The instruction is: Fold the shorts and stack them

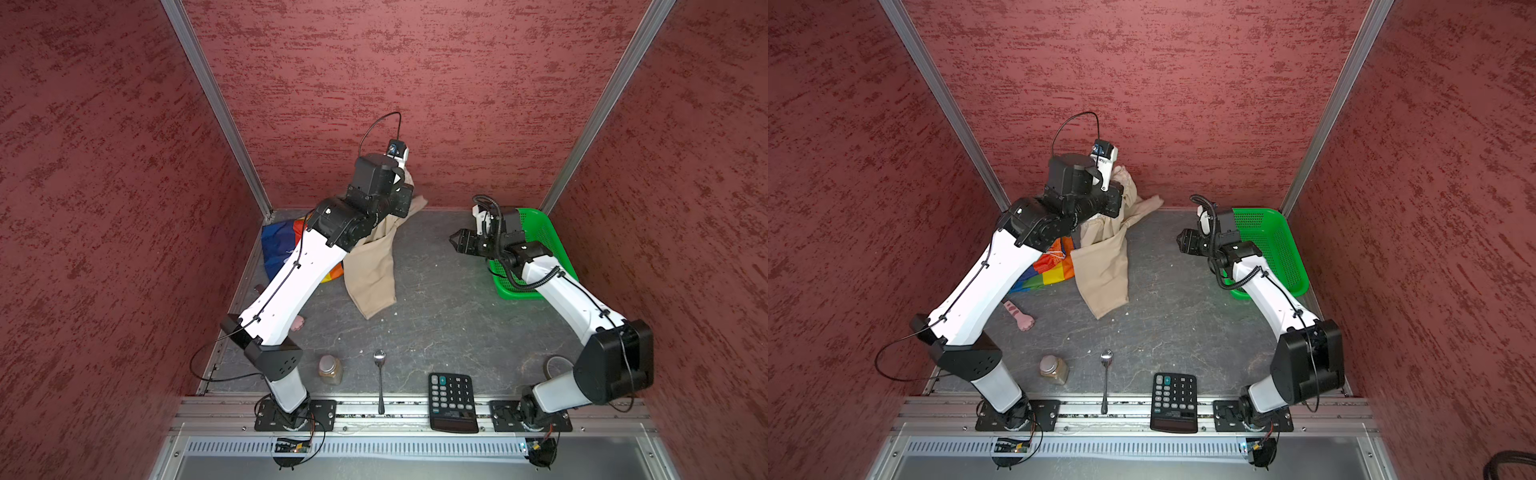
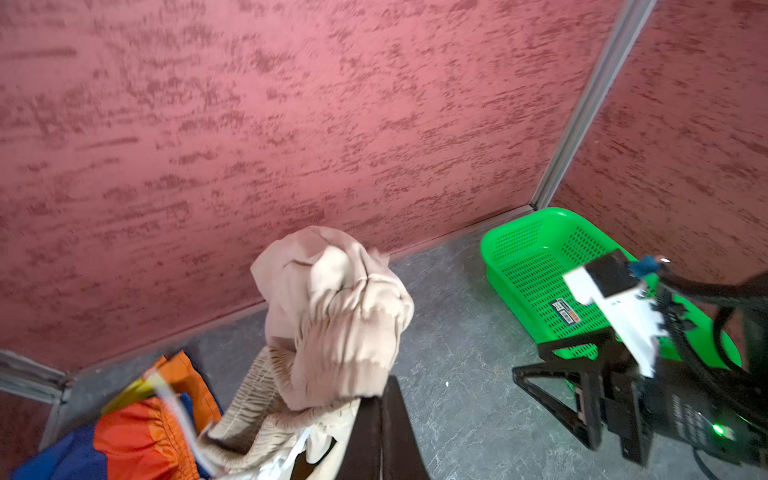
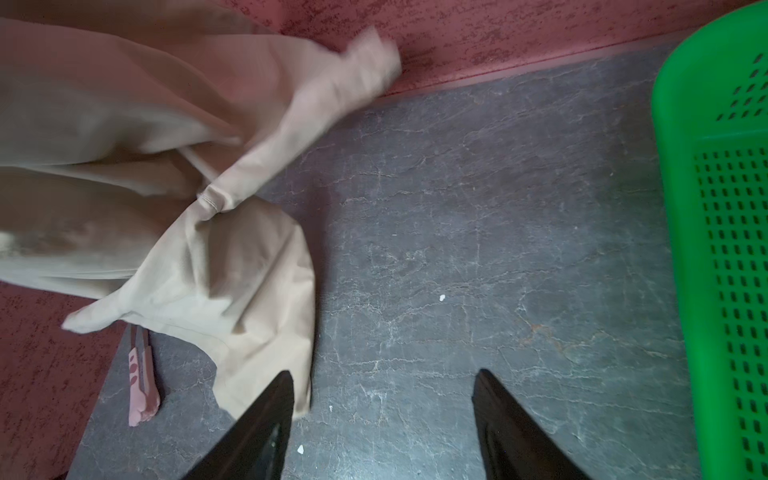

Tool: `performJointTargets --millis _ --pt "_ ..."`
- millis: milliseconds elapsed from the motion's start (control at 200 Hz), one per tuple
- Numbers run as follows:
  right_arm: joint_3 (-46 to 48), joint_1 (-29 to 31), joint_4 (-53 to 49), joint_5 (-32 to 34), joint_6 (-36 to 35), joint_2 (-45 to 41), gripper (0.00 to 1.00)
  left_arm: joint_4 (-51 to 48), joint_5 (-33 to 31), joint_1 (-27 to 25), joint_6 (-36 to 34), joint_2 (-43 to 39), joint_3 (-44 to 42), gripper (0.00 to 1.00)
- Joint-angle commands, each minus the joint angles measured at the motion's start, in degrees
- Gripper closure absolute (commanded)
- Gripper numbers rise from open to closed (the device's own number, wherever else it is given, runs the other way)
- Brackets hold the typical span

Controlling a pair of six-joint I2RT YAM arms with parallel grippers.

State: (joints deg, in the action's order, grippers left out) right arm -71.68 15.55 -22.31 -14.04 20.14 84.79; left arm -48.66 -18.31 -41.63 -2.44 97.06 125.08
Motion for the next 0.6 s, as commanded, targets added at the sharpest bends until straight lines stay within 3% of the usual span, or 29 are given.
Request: performJointTargets --millis 0,205,316,456,596 --pt "0.8 0.3 5.4 2.7 1.4 -4.0 0.3 -0.6 -5.2 -1.8 -7.2 -0.7 -2.2 1.0" --pt "0.9 0.4 6.1 4.1 -0.3 -4.7 0.26 0.6 -9.2 -2.3 -8.7 -6.0 -11.1 1.0" --pt "2.4 0.3 9.2 0.5 -2.6 -4.8 0.24 2.2 -9.2 -1.9 -10.1 -10.0 -15.2 1.0" --pt "7.6 0.4 19.6 -8.7 -3.3 -5.3 0.21 3.2 -5.6 0.6 -8.7 -16.9 -20.4 1.0" --pt "4.9 0.7 16.9 -10.6 -1.6 0.5 0.23 3.9 2.4 7.1 -2.3 -26.5 -29.9 1.0"
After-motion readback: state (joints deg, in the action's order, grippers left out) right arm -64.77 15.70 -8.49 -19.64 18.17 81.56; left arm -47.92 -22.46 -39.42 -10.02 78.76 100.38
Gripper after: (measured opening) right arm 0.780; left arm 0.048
